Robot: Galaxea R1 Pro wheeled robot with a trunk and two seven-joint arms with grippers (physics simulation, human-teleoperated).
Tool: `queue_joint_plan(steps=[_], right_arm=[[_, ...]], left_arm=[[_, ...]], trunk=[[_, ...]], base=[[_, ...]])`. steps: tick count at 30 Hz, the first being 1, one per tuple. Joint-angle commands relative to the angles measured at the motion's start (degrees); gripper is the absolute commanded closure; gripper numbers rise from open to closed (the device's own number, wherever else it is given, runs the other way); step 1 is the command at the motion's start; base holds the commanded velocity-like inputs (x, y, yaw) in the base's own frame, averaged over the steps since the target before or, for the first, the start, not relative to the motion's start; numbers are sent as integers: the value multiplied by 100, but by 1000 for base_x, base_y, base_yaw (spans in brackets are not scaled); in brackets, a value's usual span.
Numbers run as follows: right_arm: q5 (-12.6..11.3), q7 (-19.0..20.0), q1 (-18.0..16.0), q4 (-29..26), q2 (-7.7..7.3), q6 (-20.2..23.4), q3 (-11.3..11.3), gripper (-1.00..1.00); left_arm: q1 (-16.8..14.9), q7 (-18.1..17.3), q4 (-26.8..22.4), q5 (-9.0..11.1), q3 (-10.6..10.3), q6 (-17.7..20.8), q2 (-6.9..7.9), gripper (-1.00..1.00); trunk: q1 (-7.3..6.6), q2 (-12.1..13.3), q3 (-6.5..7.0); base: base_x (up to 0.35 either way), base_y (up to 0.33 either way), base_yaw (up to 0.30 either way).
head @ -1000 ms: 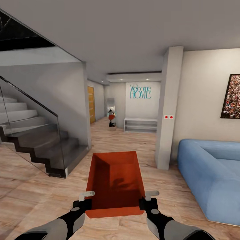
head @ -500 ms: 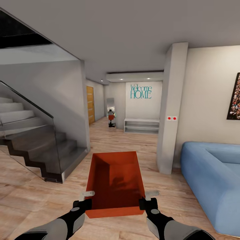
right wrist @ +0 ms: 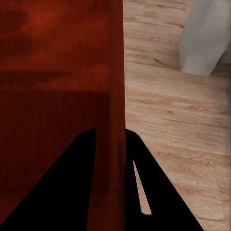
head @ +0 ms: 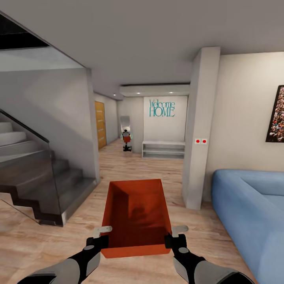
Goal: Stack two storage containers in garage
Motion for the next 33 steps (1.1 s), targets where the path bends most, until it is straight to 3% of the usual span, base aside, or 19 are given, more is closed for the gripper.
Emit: queue_joint_plan(steps=[1,33], right_arm=[[40,49,-7,-118,11,5,-227,100],[35,49,-7,-116,11,9,-227,100]], left_arm=[[-3,-6,6,75,-21,-34,0,100],[-3,-6,6,83,-21,-31,-7,100]], trunk=[[5,-7,-10],[5,-7,-10]], base=[[323,0,-3],[323,0,0]])
